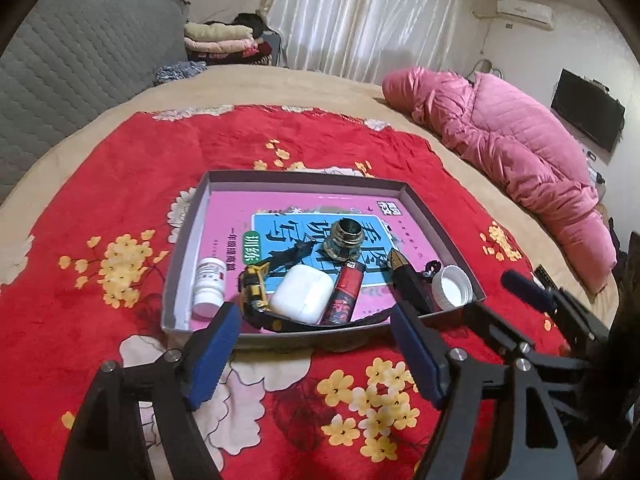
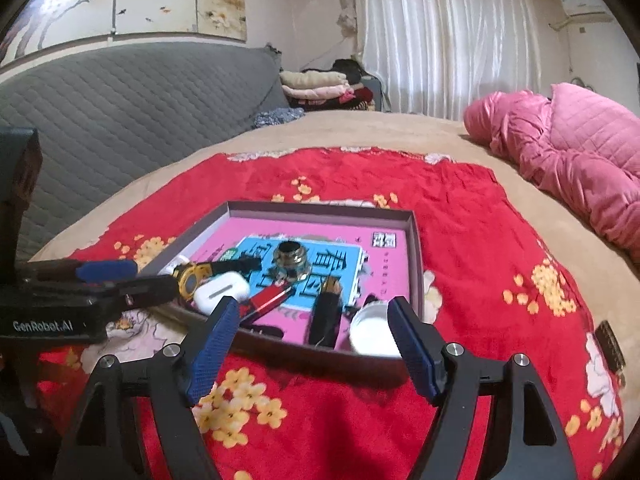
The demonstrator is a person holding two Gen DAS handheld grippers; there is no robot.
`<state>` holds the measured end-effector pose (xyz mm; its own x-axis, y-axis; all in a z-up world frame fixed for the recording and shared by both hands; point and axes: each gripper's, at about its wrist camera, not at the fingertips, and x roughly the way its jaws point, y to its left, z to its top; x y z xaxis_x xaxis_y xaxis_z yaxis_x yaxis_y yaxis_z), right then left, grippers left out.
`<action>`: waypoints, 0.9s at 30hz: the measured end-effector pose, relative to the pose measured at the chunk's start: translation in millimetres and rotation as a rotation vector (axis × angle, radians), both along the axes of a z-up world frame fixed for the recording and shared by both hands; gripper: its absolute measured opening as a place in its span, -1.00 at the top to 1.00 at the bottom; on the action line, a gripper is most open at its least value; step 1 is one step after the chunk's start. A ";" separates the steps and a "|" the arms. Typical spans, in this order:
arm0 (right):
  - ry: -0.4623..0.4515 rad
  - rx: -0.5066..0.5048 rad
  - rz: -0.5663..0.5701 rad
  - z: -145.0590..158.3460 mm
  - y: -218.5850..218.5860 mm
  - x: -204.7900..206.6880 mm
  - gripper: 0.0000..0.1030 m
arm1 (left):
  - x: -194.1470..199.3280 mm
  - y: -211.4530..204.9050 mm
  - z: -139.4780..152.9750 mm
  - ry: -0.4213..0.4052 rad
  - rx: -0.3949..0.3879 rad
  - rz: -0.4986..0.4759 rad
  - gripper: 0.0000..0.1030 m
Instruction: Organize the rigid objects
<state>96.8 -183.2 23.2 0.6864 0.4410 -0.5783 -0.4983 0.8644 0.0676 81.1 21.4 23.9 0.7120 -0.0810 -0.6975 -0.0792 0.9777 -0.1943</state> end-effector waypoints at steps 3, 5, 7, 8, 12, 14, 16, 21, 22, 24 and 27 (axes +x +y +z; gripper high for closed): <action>0.028 -0.004 -0.007 -3.1 1.6 -7.5 -0.50 | -8.4 -0.2 1.0 -0.009 0.036 0.014 -0.49; 0.041 -0.017 -0.016 -4.7 1.9 -12.5 -0.51 | -12.1 -1.1 -0.5 0.007 0.057 0.023 -0.49; 0.048 -0.028 -0.030 -5.0 1.4 -17.4 -0.51 | -16.7 -1.8 -2.7 0.028 0.072 0.030 -0.49; 0.052 -0.032 -0.039 -5.0 0.2 -19.3 -0.51 | -19.2 -2.3 -3.8 0.036 0.082 0.033 -0.49; 0.073 -0.033 -0.073 -5.4 -4.2 -28.4 -0.51 | -30.9 -4.2 -9.1 0.065 0.093 0.054 -0.49; 0.079 -0.044 -0.083 -6.5 -5.3 -34.2 -0.51 | -36.7 -6.9 -11.1 0.070 0.091 0.057 -0.49; 0.086 -0.061 -0.083 -8.0 -4.6 -39.6 -0.51 | -40.8 -10.4 -14.5 0.090 0.078 0.051 -0.49; 0.091 -0.105 -0.090 -10.4 0.5 -51.5 -0.51 | -50.8 -21.6 -23.9 0.127 0.056 0.029 -0.49; 0.098 -0.108 -0.095 -11.6 0.5 -53.4 -0.51 | -52.5 -23.0 -25.3 0.135 0.058 0.029 -0.49; 0.126 -0.102 -0.105 -14.3 -1.1 -56.4 -0.51 | -56.0 -25.0 -27.4 0.144 0.064 0.032 -0.49; 0.150 -0.104 -0.119 -16.1 -4.3 -59.7 -0.51 | -60.4 -25.2 -28.6 0.146 0.060 0.043 -0.49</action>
<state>37.0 -187.4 7.0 0.6326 0.2948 -0.7161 -0.3834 0.9227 0.0412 20.7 -3.8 -4.7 0.6043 -0.0080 -0.7967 -0.1440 0.9824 -0.1191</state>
